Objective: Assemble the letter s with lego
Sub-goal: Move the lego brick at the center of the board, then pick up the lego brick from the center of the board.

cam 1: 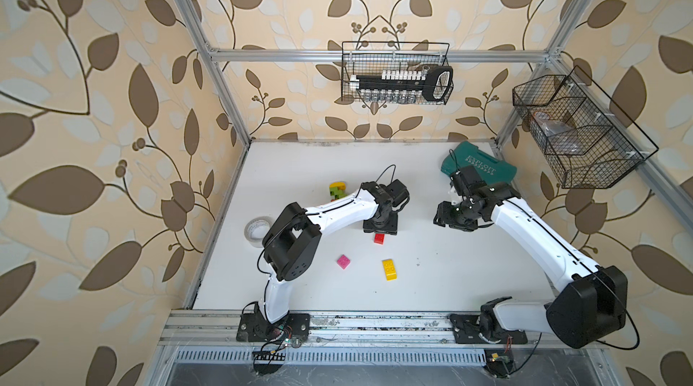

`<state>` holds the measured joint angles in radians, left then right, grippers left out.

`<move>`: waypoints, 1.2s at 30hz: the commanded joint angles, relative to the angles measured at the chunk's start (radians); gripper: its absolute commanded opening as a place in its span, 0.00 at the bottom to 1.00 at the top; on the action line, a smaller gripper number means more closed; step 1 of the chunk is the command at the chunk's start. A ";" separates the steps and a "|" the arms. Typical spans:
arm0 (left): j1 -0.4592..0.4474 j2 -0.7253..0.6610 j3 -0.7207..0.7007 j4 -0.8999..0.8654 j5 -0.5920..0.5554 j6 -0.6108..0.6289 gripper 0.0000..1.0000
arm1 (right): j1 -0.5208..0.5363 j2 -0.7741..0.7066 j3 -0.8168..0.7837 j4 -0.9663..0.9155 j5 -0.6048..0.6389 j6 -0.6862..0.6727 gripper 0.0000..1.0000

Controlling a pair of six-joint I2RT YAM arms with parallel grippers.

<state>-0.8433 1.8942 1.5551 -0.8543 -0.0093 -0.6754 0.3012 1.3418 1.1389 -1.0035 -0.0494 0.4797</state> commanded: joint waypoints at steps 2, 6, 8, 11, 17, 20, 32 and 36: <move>0.024 -0.209 -0.071 -0.056 -0.079 0.006 0.62 | 0.102 -0.002 0.040 -0.008 -0.014 -0.027 0.57; 0.121 -0.439 -0.248 -0.063 -0.123 -0.022 0.60 | 0.313 0.095 0.085 0.026 0.001 -0.012 0.56; 0.191 -0.588 -0.334 -0.082 -0.159 -0.029 0.61 | 0.429 0.166 0.129 0.044 0.026 -0.009 0.56; 0.300 -0.784 -0.438 -0.114 -0.225 -0.016 0.62 | 0.584 0.292 0.218 0.068 0.045 -0.012 0.56; 0.465 -0.980 -0.507 -0.187 -0.260 0.058 0.65 | 0.763 0.549 0.433 0.058 0.067 -0.027 0.56; 0.494 -0.997 -0.519 -0.201 -0.246 0.075 0.67 | 0.795 0.632 0.499 0.044 0.070 -0.034 0.57; 0.529 -1.047 -0.569 -0.190 -0.241 0.091 0.76 | 0.814 0.848 0.666 -0.011 0.075 -0.085 0.61; 0.539 -1.061 -0.570 -0.192 -0.241 0.096 0.76 | 0.814 0.899 0.703 -0.022 0.084 -0.089 0.59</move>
<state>-0.3149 0.8482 0.9909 -1.0378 -0.2401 -0.6041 1.1088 2.2040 1.8103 -0.9878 0.0128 0.4072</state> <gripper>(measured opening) 0.763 0.595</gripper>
